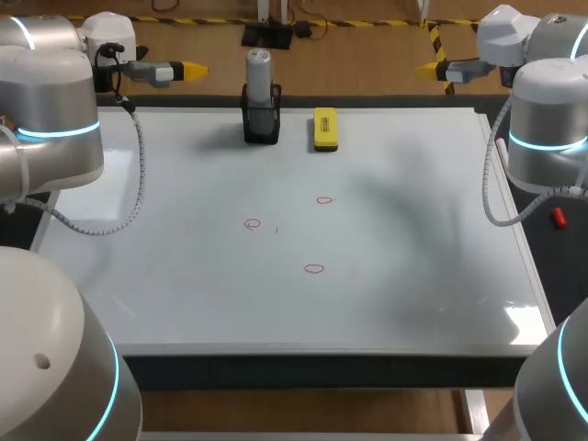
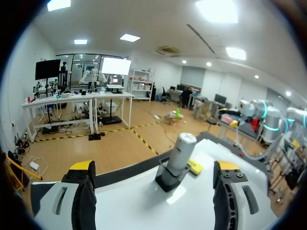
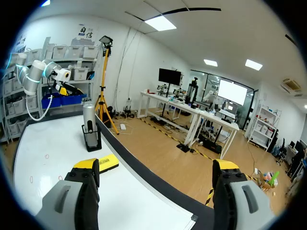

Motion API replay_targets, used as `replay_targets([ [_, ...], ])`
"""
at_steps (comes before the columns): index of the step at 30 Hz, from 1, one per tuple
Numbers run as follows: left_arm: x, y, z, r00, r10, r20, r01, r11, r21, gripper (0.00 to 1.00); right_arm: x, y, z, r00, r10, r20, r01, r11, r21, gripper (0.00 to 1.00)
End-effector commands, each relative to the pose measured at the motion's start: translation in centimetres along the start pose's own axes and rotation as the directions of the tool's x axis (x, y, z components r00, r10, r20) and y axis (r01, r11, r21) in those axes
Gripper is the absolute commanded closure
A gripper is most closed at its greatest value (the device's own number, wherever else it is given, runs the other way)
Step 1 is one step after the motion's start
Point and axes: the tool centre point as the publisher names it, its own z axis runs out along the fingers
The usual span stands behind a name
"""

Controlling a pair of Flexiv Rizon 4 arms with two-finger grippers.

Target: Pick up the inspection probe, press it on each red-marked spot on the whiteboard one by one, put down the probe, pick up the eraser, and wipe off all the red marks.

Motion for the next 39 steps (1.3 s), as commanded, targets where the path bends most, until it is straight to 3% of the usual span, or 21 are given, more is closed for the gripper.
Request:
replay_targets([
  [1, 0.0, 0.0, 0.0, 1.0, -0.001, -0.001, 0.001, 1.0, -0.001, 0.0, 0.0, 0.0, 0.0, 1.0, 0.0, -0.001, 0.0, 1.0, 0.001, 0.0],
  [19, 0.0, 0.0, 0.0, 1.0, -0.001, -0.001, 0.001, 1.0, -0.001, 0.0, 0.0, 0.0, 0.0, 1.0, 0.0, -0.001, 0.0, 1.0, 0.001, 0.0],
  [25, 0.4, -0.3, 0.4, 0.992, 0.067, -0.106, -0.065, 0.998, 0.023, 0.0, 0.0, 0.0, 0.0, 1.0, 0.0, -0.001, 0.0, 1.0, 0.001, 0.0],
  [30, 0.9, -0.1, 0.8, 0.957, 0.141, -0.254, -0.127, 0.989, 0.072, 0.0, 0.0, 0.0, 0.0, 1.0, 0.0, -0.001, 0.0, 1.0, 0.001, 0.0],
  [39, 1.9, 0.1, 1.9, 0.84, 0.275, -0.468, -0.206, 0.959, 0.194, 0.0, 0.0, 0.0, 0.0, 1.0, 0.0, -0.001, 0.0, 1.0, 0.001, 0.0],
])
